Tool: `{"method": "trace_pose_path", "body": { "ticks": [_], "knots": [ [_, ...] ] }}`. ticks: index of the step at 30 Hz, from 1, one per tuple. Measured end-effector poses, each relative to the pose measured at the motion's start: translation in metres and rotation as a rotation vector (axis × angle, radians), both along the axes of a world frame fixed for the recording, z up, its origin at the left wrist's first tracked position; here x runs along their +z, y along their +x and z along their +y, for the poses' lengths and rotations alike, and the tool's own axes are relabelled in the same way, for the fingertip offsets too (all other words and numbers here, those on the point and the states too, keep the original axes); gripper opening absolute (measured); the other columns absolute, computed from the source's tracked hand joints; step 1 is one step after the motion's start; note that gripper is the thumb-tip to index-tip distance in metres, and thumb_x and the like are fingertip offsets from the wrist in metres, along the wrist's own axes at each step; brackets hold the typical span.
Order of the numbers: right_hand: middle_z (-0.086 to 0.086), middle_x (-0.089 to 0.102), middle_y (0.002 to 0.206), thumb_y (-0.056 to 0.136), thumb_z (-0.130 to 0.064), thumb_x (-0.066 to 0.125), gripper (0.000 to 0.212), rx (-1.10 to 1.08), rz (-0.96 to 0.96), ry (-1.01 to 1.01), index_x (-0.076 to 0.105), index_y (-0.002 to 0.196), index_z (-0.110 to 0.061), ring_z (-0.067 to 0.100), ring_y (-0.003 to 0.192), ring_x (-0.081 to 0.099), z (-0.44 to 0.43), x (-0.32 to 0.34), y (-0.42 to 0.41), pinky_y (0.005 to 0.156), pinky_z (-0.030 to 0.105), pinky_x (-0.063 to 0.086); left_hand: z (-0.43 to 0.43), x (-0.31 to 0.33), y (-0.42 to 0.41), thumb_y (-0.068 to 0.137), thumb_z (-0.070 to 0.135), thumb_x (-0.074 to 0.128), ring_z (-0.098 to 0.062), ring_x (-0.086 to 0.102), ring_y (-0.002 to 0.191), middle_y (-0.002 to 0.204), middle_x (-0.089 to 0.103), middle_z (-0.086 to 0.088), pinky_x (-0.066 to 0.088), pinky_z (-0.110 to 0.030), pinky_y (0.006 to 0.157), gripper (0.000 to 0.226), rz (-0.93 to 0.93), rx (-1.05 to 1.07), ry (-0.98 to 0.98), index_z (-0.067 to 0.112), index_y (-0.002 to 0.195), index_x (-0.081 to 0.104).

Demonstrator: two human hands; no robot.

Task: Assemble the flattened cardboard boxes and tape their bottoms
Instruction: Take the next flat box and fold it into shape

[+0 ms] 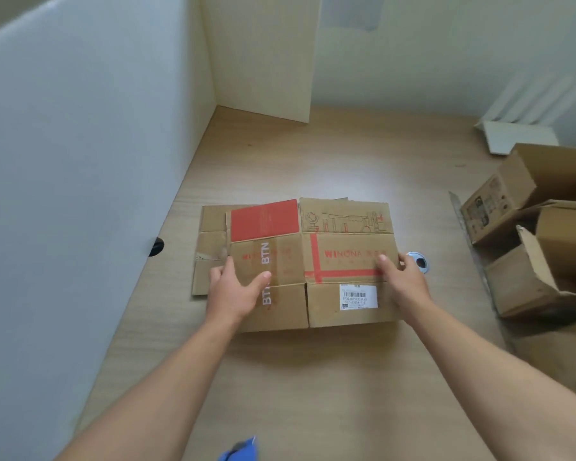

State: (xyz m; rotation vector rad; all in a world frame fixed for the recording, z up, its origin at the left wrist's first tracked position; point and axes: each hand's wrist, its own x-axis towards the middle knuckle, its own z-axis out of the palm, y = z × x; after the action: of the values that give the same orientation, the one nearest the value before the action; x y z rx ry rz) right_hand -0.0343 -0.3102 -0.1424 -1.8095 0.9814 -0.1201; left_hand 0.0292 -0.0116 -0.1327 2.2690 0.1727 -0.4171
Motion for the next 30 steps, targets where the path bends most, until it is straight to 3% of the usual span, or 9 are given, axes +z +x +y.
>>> {"method": "trace_pose_path", "body": {
  "ticks": [2, 5, 9, 12, 17, 21, 23, 27, 30],
  "knots": [
    [-0.022, 0.06, 0.1, 0.096, -0.043, 0.059, 0.03, -0.01, -0.07, 0.049, 0.056, 0.122, -0.03, -0.006, 0.088, 0.056, 0.0, 0.006, -0.028, 0.071, 0.024, 0.042, 0.0, 0.008, -0.027, 0.081, 0.063, 0.068, -0.024, 0.034, 0.142, 0.154, 0.026, -0.008, 0.031, -0.038, 0.113, 0.101, -0.004, -0.01, -0.084, 0.018, 0.158, 0.021],
    [-0.012, 0.067, 0.11, 0.095, -0.042, 0.061, 0.012, -0.015, -0.181, 0.141, 0.056, 0.106, -0.039, 0.002, 0.096, 0.064, -0.001, 0.019, -0.068, 0.072, 0.025, 0.047, -0.001, 0.021, -0.069, 0.068, 0.072, 0.069, -0.02, 0.032, 0.142, 0.153, 0.023, -0.003, 0.029, -0.032, 0.11, 0.114, -0.007, -0.059, -0.189, 0.026, 0.158, 0.016],
    [-0.007, 0.068, 0.115, 0.094, -0.043, 0.064, 0.026, 0.026, -0.288, 0.232, 0.054, 0.117, -0.034, 0.008, 0.104, 0.064, 0.001, 0.036, -0.118, 0.079, 0.03, 0.05, -0.005, 0.042, -0.119, 0.049, 0.088, 0.068, -0.01, 0.032, 0.136, 0.144, 0.023, 0.01, 0.027, -0.028, 0.106, 0.131, -0.048, -0.131, -0.289, 0.04, 0.157, 0.011],
    [-0.009, 0.068, 0.111, 0.086, -0.056, 0.065, 0.035, 0.103, -0.312, 0.298, 0.052, 0.116, -0.043, 0.013, 0.107, 0.065, 0.003, 0.051, -0.155, 0.084, 0.036, 0.051, -0.011, 0.058, -0.154, 0.045, 0.089, 0.071, -0.004, 0.037, 0.131, 0.143, 0.03, 0.011, 0.029, -0.029, 0.106, 0.129, -0.104, -0.239, -0.353, 0.053, 0.152, 0.009],
    [-0.014, 0.067, 0.116, 0.085, -0.059, 0.068, 0.052, 0.214, -0.344, 0.412, 0.041, 0.129, -0.063, 0.004, 0.106, 0.066, 0.001, 0.063, -0.216, 0.076, 0.032, 0.052, -0.006, 0.068, -0.201, 0.048, 0.077, 0.081, 0.004, 0.032, 0.139, 0.153, 0.031, 0.016, 0.029, -0.028, 0.11, 0.126, -0.087, -0.381, -0.441, 0.06, 0.149, 0.007],
    [-0.021, 0.063, 0.124, 0.067, -0.068, 0.071, 0.059, 0.304, -0.352, 0.442, 0.053, 0.122, -0.058, 0.005, 0.113, 0.063, -0.003, 0.061, -0.263, 0.078, 0.035, 0.057, 0.0, 0.071, -0.237, 0.051, 0.068, 0.086, 0.007, 0.031, 0.14, 0.157, 0.023, 0.023, 0.034, -0.035, 0.116, 0.128, -0.059, -0.467, -0.434, 0.053, 0.152, 0.008],
    [-0.022, 0.063, 0.124, 0.069, -0.065, 0.071, 0.055, 0.333, -0.37, 0.429, 0.055, 0.121, -0.057, 0.004, 0.112, 0.063, -0.002, 0.059, -0.28, 0.076, 0.031, 0.059, 0.001, 0.071, -0.255, 0.054, 0.065, 0.085, 0.009, 0.03, 0.14, 0.157, 0.022, 0.024, 0.037, -0.033, 0.114, 0.127, -0.092, -0.485, -0.415, 0.05, 0.153, 0.007],
    [-0.013, 0.065, 0.127, 0.072, -0.057, 0.073, 0.055, 0.37, -0.412, 0.372, 0.057, 0.124, -0.05, 0.009, 0.118, 0.062, -0.004, 0.055, -0.305, 0.091, 0.033, 0.054, 0.004, 0.071, -0.285, 0.054, 0.068, 0.084, 0.006, 0.024, 0.144, 0.159, 0.016, 0.027, 0.04, -0.031, 0.107, 0.126, -0.202, -0.463, -0.378, 0.051, 0.153, 0.009],
    [-0.018, 0.065, 0.126, 0.07, -0.056, 0.075, 0.057, 0.431, -0.4, 0.295, 0.055, 0.123, -0.056, 0.005, 0.118, 0.06, -0.004, 0.056, -0.319, 0.087, 0.021, 0.053, 0.004, 0.069, -0.303, 0.056, 0.068, 0.084, 0.003, 0.022, 0.145, 0.161, 0.013, 0.025, 0.04, -0.026, 0.105, 0.119, -0.273, -0.452, -0.352, 0.054, 0.151, 0.013]
  ]
}}
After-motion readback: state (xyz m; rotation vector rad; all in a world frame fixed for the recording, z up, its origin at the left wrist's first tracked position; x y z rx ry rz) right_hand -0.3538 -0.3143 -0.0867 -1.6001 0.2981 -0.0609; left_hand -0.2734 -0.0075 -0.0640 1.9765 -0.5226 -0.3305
